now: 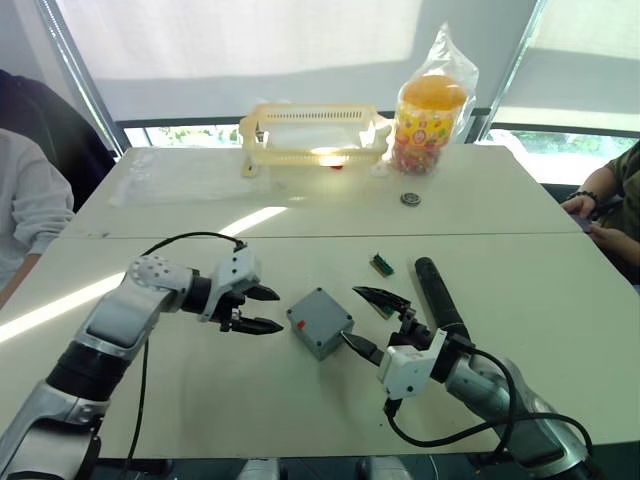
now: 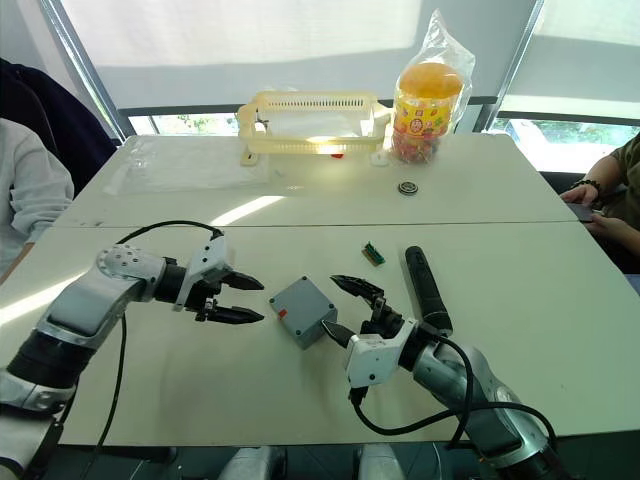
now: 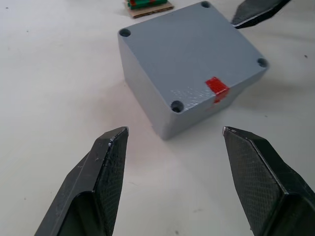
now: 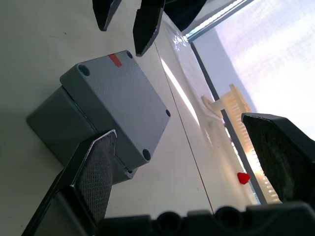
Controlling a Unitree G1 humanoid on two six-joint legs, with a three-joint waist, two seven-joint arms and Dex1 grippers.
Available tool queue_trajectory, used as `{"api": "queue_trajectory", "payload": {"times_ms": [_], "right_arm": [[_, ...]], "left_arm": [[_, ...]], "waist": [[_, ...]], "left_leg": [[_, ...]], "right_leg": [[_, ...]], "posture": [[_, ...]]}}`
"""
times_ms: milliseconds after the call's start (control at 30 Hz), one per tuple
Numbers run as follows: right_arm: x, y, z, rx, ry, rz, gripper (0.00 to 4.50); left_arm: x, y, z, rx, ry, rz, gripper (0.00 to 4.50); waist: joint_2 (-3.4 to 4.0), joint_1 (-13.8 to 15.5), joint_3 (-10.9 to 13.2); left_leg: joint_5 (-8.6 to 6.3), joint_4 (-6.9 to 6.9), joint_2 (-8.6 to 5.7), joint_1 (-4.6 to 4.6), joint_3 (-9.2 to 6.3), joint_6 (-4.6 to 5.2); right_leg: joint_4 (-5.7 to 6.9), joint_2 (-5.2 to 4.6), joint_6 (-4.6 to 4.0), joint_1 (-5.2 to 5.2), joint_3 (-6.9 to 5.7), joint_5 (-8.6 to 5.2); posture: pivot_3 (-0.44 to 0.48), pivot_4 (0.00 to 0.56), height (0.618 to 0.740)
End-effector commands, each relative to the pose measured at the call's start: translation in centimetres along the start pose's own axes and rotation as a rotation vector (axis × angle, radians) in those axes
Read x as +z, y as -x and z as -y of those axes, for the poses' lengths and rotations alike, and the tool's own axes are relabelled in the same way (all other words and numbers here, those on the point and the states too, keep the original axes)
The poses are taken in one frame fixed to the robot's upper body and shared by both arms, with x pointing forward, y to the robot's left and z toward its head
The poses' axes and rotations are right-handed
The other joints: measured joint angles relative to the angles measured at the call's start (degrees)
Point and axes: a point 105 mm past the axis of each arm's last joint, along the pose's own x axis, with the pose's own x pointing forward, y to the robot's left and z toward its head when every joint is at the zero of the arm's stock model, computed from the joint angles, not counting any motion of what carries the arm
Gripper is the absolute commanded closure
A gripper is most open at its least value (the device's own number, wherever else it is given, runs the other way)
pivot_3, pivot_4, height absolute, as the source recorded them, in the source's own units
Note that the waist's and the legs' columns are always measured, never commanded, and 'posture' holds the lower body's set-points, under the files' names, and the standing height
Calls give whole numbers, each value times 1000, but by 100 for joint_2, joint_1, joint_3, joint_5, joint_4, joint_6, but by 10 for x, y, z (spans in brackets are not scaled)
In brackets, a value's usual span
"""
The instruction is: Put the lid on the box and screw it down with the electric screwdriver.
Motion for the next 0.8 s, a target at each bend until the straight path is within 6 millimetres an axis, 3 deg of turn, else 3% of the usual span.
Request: {"api": "queue_trajectory", "payload": {"times_ms": [33, 800], "right_arm": [[6, 5, 8, -24, 21, 18, 47], [7, 4, 11, -40, 30, 12, 47]], "left_arm": [[9, -2, -5, 1, -67, 6, 1360], [19, -16, 0, -66, -93, 41, 1360]], "waist": [[0, -1, 0], [0, -5, 0]], "left_leg": [[0, 0, 0, 0, 0, 0], [0, 0, 0, 0, 0, 0]], "right_leg": [[0, 0, 0, -1, 0, 0], [1, 1, 2, 0, 0, 1]], "posture": [[0, 150, 740], [0, 150, 740]]}}
